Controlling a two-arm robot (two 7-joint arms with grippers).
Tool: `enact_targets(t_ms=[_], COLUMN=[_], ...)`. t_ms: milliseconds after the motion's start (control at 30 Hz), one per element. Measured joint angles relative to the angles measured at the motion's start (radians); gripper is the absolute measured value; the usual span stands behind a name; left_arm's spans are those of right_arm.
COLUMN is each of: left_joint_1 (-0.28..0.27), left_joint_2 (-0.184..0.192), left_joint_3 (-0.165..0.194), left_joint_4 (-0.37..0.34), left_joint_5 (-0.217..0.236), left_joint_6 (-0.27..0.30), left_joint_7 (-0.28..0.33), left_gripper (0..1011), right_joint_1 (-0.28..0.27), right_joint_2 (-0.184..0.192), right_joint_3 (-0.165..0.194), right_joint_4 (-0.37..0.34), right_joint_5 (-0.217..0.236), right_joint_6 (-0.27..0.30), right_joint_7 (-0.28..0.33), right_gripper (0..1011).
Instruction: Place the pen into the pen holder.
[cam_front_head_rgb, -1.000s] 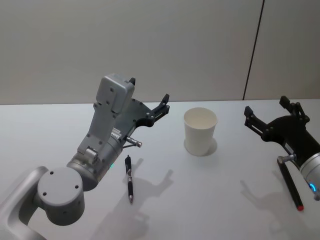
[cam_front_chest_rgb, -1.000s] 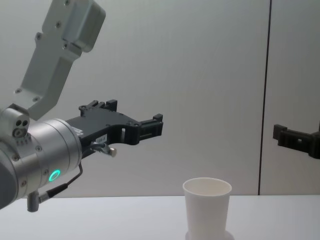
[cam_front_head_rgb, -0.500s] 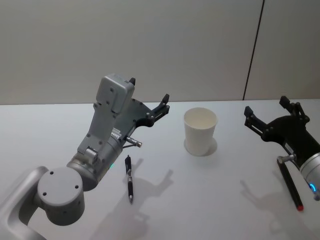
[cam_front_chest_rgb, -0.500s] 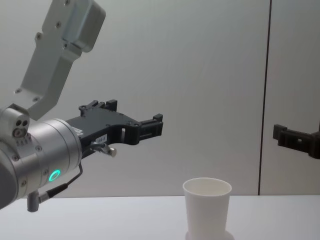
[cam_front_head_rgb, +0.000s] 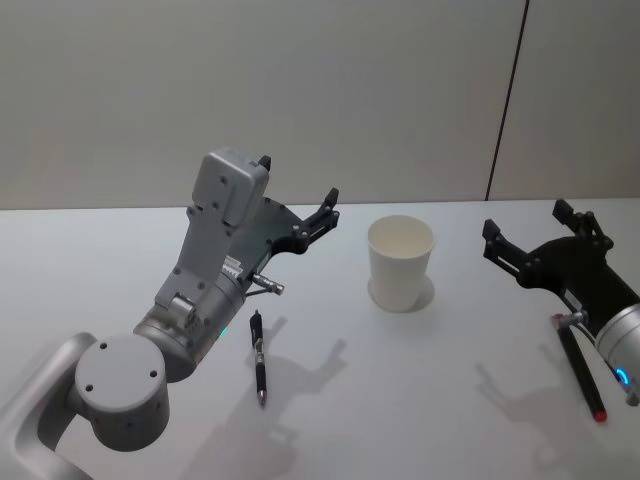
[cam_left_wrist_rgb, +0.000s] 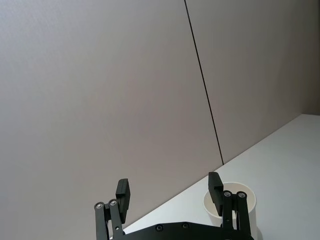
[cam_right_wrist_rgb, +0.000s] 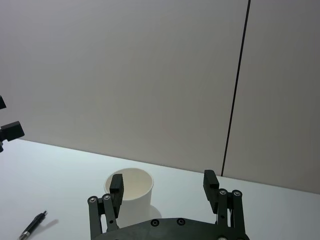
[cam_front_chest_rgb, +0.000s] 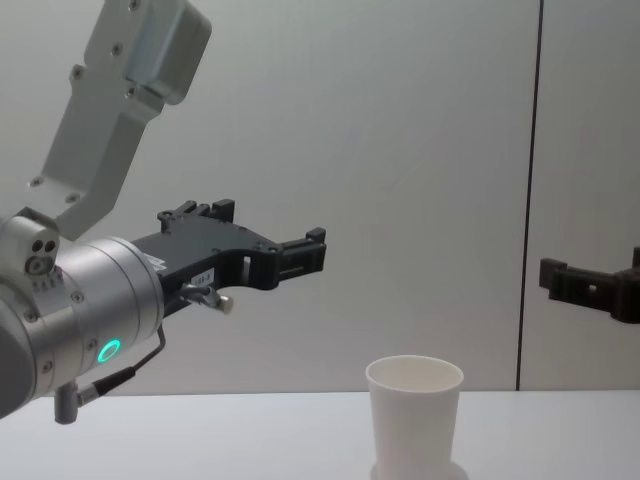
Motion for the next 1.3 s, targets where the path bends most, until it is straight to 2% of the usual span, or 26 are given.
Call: enact_targets(t_ms=[67,100,300,600,1300], left_joint_1=[0.000,0.000,0.000,0.000,0.000], left_joint_2=[0.000,0.000,0.000,0.000,0.000], left_joint_3=[0.000,0.000,0.000,0.000,0.000], left_joint_4=[0.000,0.000,0.000,0.000,0.000], left_joint_5=[0.000,0.000,0.000,0.000,0.000], left_joint_6=[0.000,0.000,0.000,0.000,0.000], left_joint_7=[0.000,0.000,0.000,0.000,0.000], left_gripper=[1000,1000,1000,1000,1000], right_joint_1=[0.006,0.006,0.027,0.064,0.121], right_joint_2=[-0.003,-0.003,-0.012,-0.023,-0.031], right_joint_3=[0.000,0.000,0.003,0.008,0.026], right_joint_4=[-0.007,-0.007,-0.013,-0.012,0.033], right_joint_5=[0.002,0.002,0.001,-0.018,-0.058], right_joint_6=[0.041,0.041,0.132,0.268,0.511], right_joint_7=[-0.007,-0.007,-0.022,-0.044,-0.067], right_gripper=[1002,1002,1002,1002,1002])
